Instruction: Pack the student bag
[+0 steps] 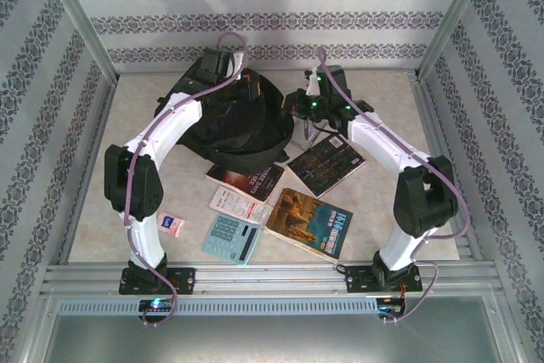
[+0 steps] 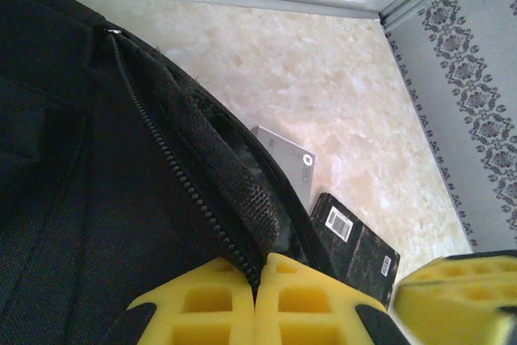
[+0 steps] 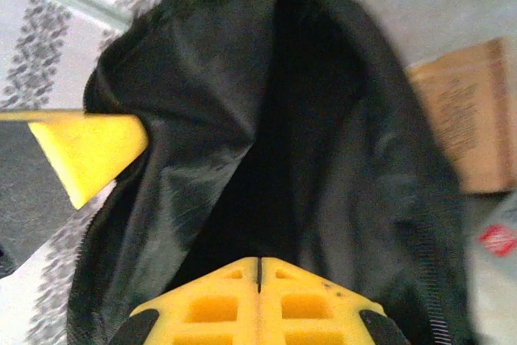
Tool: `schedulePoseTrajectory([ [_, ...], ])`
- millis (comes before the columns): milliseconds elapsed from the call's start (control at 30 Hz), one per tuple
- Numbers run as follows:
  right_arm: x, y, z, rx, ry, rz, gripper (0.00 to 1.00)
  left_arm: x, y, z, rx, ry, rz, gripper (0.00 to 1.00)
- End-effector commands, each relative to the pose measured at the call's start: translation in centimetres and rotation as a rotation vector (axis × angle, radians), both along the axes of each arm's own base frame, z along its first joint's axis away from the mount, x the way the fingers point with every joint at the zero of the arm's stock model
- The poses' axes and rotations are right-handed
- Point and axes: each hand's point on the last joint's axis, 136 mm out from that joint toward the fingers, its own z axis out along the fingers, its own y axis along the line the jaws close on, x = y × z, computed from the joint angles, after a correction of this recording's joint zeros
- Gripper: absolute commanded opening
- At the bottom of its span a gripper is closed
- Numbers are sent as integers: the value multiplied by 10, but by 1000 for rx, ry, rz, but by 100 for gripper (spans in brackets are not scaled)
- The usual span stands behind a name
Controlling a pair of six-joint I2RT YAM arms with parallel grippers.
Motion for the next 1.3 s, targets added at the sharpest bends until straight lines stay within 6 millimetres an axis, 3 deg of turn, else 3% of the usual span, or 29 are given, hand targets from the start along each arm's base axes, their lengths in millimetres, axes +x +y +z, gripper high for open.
schedulePoseTrajectory([
  [0, -13, 39, -23, 109, 150, 99, 0, -9, 4, 39, -13, -70, -39, 0],
  [67, -18, 58, -25, 150, 192, 126, 0, -10, 3, 37, -11, -63, -46, 0],
  [100, -18, 66, -24, 184, 209, 135, 0, -10, 2, 35, -14, -53, -49, 6],
  [167, -15, 77, -23, 267, 238, 142, 0, -13, 0, 32, -11, -30, -63, 36],
  [300, -3, 87, -14, 450, 278, 136, 0, -25, 10, 32, 57, -27, -67, 64],
  [500, 5, 93, 8, 529, 252, 156, 0, -49, 32, 24, 201, -23, -81, 80],
  [667, 8, 95, 10, 536, 245, 165, 0, -50, 30, 21, 191, -41, -91, 87],
  [767, 8, 94, 7, 538, 248, 163, 0, -46, 25, 21, 163, -55, -102, 86],
  [967, 10, 95, 6, 547, 244, 160, 0, -32, 24, 3, 194, -21, -91, 72],
  [1033, 10, 95, 6, 549, 244, 159, 0, -29, 23, -2, 195, -12, -87, 64],
  [1267, 8, 93, 1, 529, 238, 153, 0, -25, 16, -1, 138, -14, -100, 21],
])
